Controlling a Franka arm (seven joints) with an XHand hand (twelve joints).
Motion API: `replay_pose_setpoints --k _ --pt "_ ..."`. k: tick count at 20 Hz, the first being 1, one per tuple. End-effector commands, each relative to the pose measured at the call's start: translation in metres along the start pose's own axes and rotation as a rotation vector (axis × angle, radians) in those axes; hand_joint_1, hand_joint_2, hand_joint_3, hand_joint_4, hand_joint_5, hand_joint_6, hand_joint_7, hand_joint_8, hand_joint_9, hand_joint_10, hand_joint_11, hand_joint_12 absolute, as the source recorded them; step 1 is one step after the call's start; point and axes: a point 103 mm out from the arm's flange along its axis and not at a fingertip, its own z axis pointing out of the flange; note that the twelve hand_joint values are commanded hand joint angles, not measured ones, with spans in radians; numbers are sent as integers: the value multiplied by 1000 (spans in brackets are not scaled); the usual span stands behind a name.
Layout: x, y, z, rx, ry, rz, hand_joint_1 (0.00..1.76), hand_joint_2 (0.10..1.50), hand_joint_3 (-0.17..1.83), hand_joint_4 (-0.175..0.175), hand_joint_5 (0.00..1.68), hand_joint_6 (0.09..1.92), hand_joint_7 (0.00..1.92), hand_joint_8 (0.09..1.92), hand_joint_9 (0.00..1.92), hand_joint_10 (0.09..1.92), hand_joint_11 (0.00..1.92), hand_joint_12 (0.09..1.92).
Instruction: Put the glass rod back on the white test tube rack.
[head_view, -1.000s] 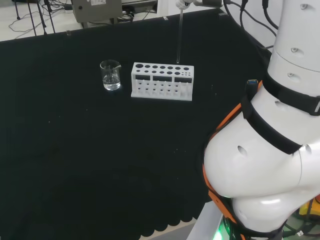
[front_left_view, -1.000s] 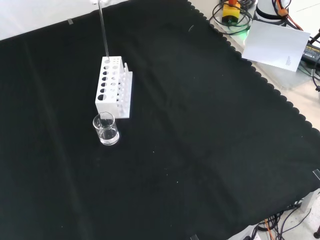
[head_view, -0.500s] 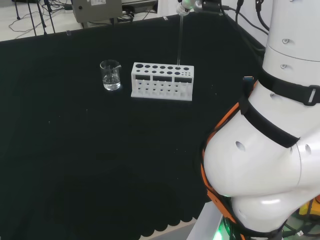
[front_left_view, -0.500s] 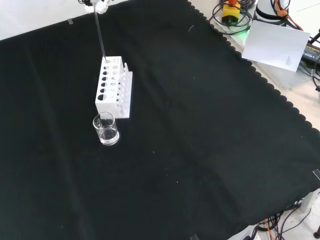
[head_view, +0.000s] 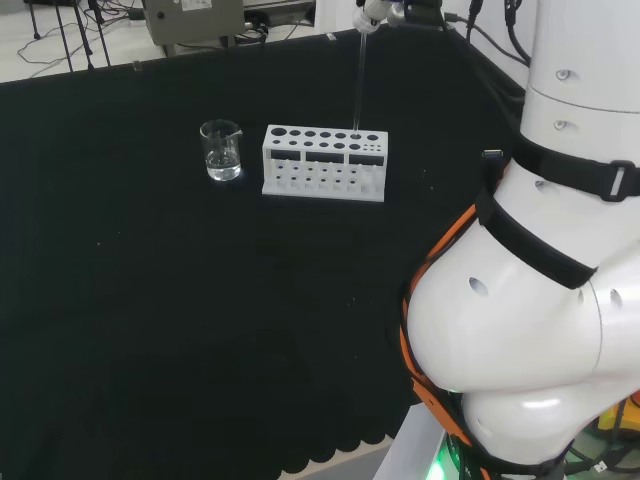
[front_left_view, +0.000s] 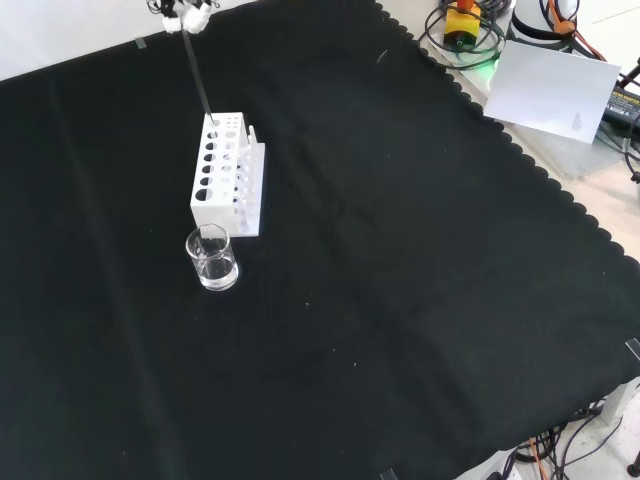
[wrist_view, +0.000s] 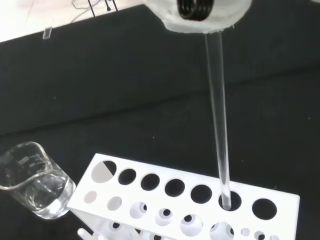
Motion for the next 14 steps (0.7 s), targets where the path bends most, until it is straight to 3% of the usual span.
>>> replay_pose_setpoints --k 1,14 --pt "8 13 8 -1 1 6 1303 1029 12 -175 1329 87 1160 1036 1720 666 1207 778" --pt "-20 7 28 36 11 16 1303 1029 11 -175 1330 87 1160 1034 1719 668 1207 778"
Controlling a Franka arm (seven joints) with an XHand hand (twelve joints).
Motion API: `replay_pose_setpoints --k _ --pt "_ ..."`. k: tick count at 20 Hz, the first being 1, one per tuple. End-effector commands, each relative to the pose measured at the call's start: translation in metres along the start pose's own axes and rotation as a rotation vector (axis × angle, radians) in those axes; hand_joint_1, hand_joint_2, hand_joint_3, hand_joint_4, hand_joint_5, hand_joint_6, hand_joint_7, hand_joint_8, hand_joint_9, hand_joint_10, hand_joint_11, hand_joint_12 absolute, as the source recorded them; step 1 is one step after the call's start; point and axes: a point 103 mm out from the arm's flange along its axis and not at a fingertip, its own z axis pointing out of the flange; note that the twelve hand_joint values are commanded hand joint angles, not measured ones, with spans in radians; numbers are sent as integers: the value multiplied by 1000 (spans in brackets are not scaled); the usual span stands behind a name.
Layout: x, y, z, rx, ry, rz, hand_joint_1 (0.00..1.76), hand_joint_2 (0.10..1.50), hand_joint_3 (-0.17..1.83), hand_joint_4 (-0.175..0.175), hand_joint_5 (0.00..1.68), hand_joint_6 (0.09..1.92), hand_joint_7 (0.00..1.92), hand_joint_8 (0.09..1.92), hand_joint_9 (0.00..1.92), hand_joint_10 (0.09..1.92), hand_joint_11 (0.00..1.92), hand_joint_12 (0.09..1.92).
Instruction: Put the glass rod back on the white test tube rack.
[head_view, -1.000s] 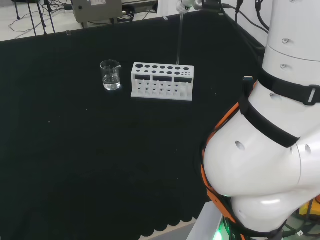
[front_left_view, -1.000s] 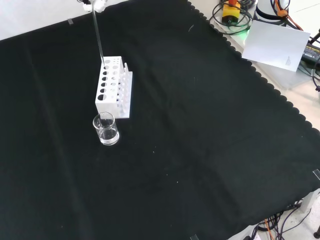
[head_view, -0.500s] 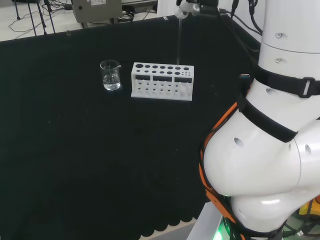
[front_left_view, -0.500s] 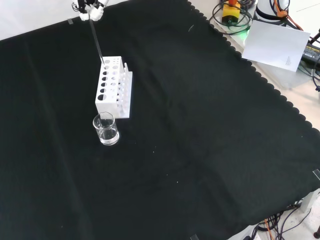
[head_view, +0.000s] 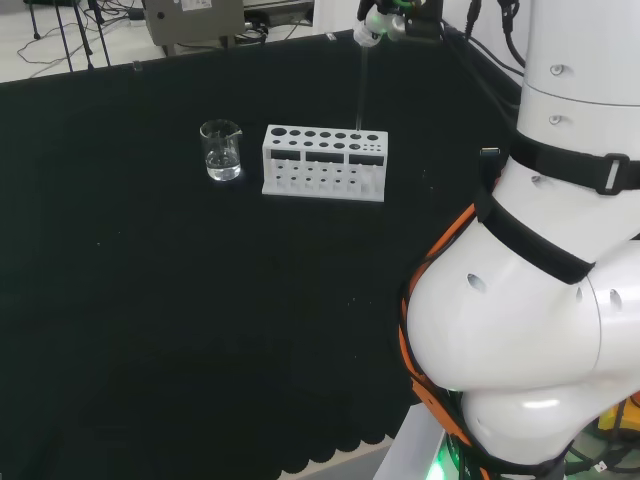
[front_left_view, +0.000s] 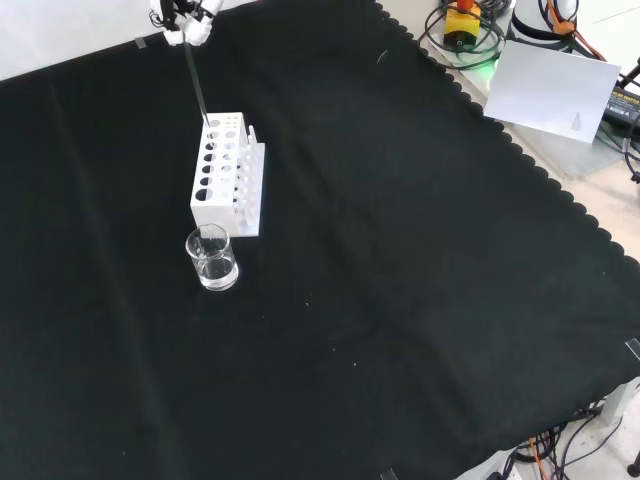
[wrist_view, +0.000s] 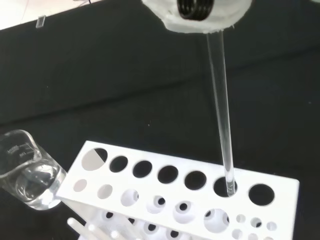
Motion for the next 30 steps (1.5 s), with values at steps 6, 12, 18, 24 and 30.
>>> replay_pose_setpoints --k 6,12,18,24,30 --pt "-10 10 18 35 -12 15 1303 1029 11 -175 1331 87 1160 1036 1719 668 1206 778" --pt "-7 13 25 49 -15 5 1303 1029 11 -175 1331 87 1160 1036 1719 669 1207 778" --pt "-4 15 30 66 -12 -2 1303 1029 11 -175 1331 87 1160 1035 1719 670 1207 778" --pt "1 20 34 77 -15 1 1303 1029 10 -175 1332 87 1161 1033 1718 670 1205 778" --pt "-6 17 38 98 -9 7 1303 1029 10 -175 1332 87 1162 1032 1721 671 1203 777"
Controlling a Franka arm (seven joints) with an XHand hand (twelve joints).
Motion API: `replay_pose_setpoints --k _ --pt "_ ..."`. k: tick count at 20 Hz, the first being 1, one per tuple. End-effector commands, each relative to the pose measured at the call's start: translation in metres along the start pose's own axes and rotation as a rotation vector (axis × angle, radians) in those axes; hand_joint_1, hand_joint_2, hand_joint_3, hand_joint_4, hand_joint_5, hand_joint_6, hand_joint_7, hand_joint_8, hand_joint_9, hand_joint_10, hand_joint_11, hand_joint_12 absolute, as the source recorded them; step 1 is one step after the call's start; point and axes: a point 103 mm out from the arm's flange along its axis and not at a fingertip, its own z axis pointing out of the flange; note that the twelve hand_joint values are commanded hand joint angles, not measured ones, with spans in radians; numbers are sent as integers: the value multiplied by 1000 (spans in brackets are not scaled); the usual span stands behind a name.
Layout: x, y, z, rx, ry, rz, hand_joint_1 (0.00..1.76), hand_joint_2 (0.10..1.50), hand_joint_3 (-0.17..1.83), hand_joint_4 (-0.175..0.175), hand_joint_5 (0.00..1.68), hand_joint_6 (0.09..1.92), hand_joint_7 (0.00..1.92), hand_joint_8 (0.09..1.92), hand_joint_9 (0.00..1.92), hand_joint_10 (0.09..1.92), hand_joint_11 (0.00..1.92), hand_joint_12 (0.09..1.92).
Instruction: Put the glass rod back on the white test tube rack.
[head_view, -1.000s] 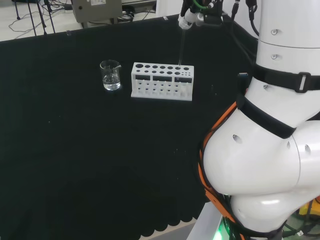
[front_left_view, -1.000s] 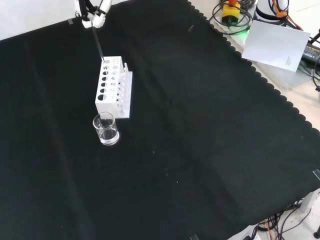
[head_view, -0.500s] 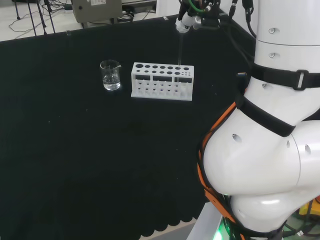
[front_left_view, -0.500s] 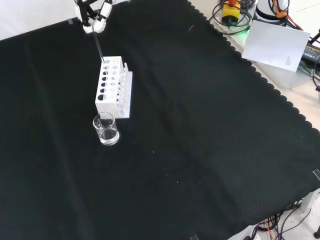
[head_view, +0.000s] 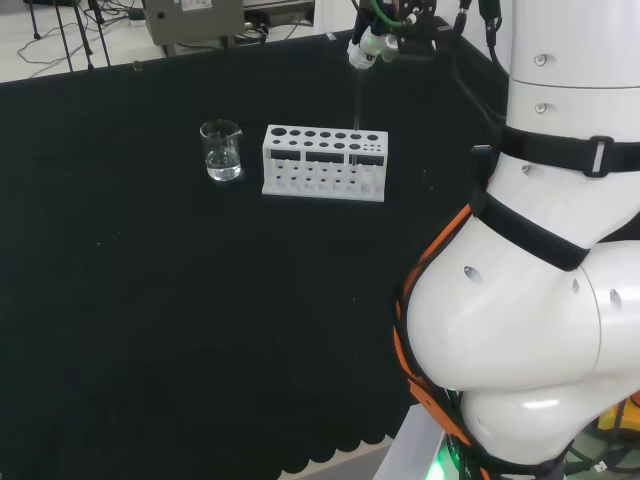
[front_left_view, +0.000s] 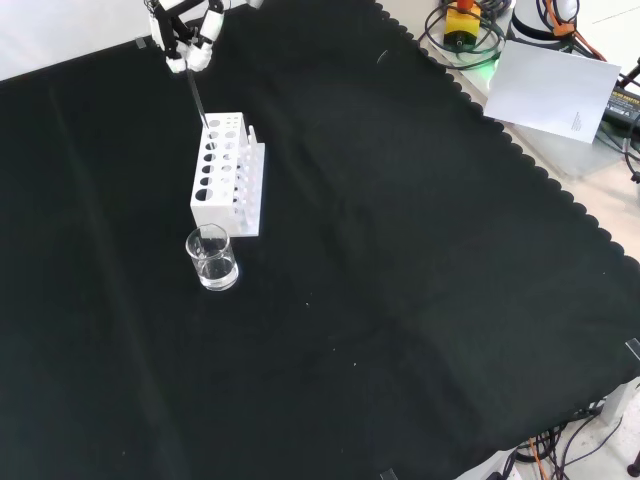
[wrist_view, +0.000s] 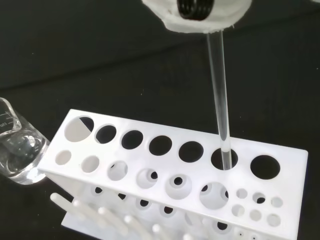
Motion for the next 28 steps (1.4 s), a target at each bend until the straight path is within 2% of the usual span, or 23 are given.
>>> replay_pose_setpoints --k 1,13,14,16,19,21,23,26,28 --pt "-5 -1 5 27 1 2 1303 1029 10 -175 1332 87 1162 1031 1722 671 1202 777" --pt "-4 1 11 64 18 -4 1304 1023 7 -175 1336 87 1185 993 1748 683 1212 779" --pt "-5 0 10 68 21 -4 1306 1017 5 -175 1341 87 1208 952 1752 684 1221 782" --pt "-5 0 9 73 22 -5 1314 1022 -68 -175 1346 98 1319 720 1781 635 1271 754" --pt "-7 -3 8 78 10 8 1350 1036 -162 -175 1147 522 1436 374 1805 565 1355 740" --pt "-8 -5 7 80 6 15 1395 1015 -173 -175 996 732 1468 228 1804 547 1391 738" --pt "-6 -4 3 75 11 14 1344 959 -175 -175 899 830 1408 270 1809 524 1417 719" --pt "-3 -3 -1 66 22 6 1322 932 -175 -175 825 873 1224 564 1808 516 1433 716" --pt "-1 -2 0 64 20 1 1325 927 -175 -175 805 877 1169 645 1806 517 1438 719"
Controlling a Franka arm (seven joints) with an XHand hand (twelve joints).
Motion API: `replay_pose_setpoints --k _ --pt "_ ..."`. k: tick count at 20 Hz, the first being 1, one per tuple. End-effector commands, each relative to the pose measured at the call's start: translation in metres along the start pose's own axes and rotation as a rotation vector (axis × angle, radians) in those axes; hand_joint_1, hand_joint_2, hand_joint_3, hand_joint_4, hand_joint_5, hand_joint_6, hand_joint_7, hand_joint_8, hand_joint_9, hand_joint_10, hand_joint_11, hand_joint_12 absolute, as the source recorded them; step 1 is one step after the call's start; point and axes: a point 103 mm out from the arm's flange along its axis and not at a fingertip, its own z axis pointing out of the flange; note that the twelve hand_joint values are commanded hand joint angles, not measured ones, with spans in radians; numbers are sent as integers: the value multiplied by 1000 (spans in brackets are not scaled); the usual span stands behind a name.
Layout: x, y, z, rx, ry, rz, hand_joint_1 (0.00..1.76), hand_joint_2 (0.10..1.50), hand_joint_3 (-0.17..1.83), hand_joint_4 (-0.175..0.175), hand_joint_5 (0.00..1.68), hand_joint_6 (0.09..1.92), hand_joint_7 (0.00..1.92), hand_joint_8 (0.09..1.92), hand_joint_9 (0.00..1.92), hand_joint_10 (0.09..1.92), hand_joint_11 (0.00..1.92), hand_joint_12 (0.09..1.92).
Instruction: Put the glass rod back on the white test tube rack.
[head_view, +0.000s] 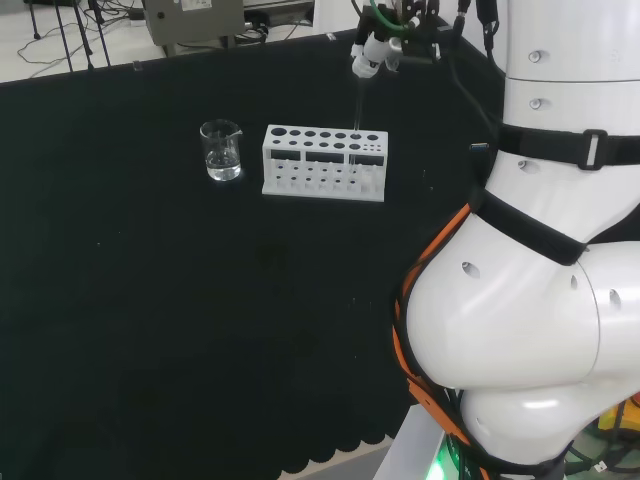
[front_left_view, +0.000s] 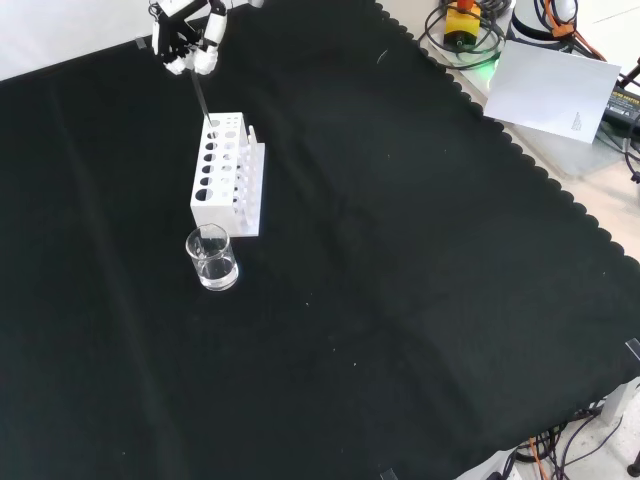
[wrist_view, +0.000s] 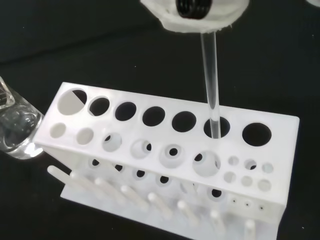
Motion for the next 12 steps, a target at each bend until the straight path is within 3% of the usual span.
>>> replay_pose_setpoints --k 1,12 --pt "5 1 -5 -13 3 -10 1326 925 -175 -175 800 877 1158 659 1806 517 1439 720" --pt "4 -1 -10 -24 1 -7 1338 917 -175 -175 790 868 1129 671 1803 514 1457 725"
